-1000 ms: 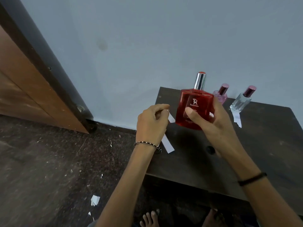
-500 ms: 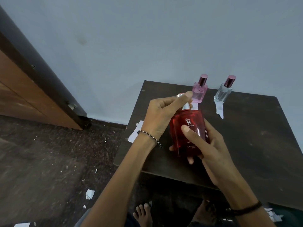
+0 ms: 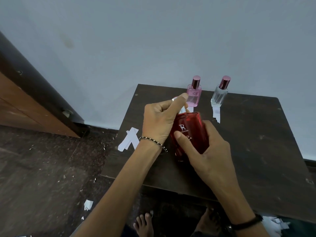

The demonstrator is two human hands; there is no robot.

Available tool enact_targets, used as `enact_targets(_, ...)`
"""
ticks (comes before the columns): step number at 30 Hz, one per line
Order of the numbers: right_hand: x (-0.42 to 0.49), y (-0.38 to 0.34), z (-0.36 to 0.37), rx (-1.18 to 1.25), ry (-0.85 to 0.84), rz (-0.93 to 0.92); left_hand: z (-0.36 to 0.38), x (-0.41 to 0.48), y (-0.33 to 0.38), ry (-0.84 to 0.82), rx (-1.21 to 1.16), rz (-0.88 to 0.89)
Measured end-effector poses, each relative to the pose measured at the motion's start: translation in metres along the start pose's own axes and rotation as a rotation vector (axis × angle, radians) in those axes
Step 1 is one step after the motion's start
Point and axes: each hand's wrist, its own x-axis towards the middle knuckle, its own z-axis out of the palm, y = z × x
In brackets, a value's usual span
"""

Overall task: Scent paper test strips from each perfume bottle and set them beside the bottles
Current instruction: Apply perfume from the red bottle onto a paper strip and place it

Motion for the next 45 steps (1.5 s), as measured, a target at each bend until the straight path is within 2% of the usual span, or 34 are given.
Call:
enact_targets(2, 0.000, -0.002, -0.002, 0.034, -0.011, 0.022, -0.001, 0.001, 0.000, 0.010, -0.024, -0.003)
enact_targets(11, 0.002, -0.010, -0.023, 0.495, -0.275, 0.208, -0.005, 0.002, -0.003, -0.049, -0.079, -0.076)
enact_targets(16, 0.006, -0.005, -0.027, 0.589, -0.368, 0.221, -0.004, 0.001, -0.001, -0.027, -0.100, -0.101)
enact_targets(19, 0.003, -0.005, -0.024, 0.528, -0.314, 0.208, -0.001, 0.000, -0.003, 0.030, -0.064, -0.061)
enact_targets(23, -0.003, 0.003, -0.023, 0.051, -0.168, 0.082, -0.007, 0.007, 0.001, 0.153, -0.052, -0.045)
enact_targets(24, -0.004, 0.004, -0.022, 0.038, -0.158, 0.086, -0.011, 0.010, 0.003, 0.199, -0.073, -0.058)
enact_targets(26, -0.008, 0.003, -0.020, 0.141, -0.149, 0.104, -0.019, 0.013, 0.006, 0.239, -0.104, -0.084)
enact_targets(33, -0.003, -0.001, -0.025, 0.591, -0.237, 0.286, -0.009, 0.009, 0.010, 0.113, -0.131, -0.134)
enact_targets(40, 0.000, 0.005, -0.033, 1.171, -0.372, 0.272, -0.007, 0.006, 0.008, 0.016, -0.155, -0.168)
enact_targets(45, 0.004, 0.004, -0.033, 1.395, -0.524, 0.313, -0.002, 0.002, 0.008, -0.041, -0.151, -0.187)
